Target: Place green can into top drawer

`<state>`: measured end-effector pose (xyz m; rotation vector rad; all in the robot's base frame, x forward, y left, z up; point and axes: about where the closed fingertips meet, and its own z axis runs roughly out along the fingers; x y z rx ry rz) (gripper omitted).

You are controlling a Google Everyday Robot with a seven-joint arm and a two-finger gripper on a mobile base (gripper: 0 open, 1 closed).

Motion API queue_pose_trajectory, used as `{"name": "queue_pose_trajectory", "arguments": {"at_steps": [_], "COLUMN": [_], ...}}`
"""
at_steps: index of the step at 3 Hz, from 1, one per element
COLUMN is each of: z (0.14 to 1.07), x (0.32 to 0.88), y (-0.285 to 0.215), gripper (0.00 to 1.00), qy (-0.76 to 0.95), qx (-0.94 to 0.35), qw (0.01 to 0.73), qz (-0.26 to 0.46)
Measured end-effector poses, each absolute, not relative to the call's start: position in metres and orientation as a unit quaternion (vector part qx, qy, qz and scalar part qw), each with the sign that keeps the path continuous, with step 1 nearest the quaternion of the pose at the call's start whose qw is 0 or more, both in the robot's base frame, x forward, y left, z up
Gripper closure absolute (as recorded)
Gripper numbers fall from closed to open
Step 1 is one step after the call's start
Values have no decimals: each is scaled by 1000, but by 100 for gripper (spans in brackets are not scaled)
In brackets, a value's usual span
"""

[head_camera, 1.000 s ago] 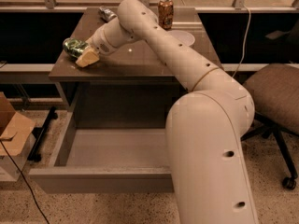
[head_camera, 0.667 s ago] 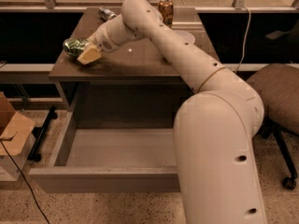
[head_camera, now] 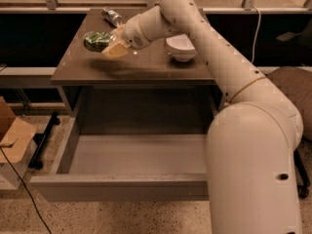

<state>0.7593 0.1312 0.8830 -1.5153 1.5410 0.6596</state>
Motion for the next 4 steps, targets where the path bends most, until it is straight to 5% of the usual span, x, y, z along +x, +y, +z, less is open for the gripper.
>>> {"name": "queue_pose_trajectory", "arguments": {"at_steps": [4], "z": [875], "x": [623], "y": [-62], "gripper": [100], "qy": [656], "qx": [-600], "qw": [367], "qz": [274]}}
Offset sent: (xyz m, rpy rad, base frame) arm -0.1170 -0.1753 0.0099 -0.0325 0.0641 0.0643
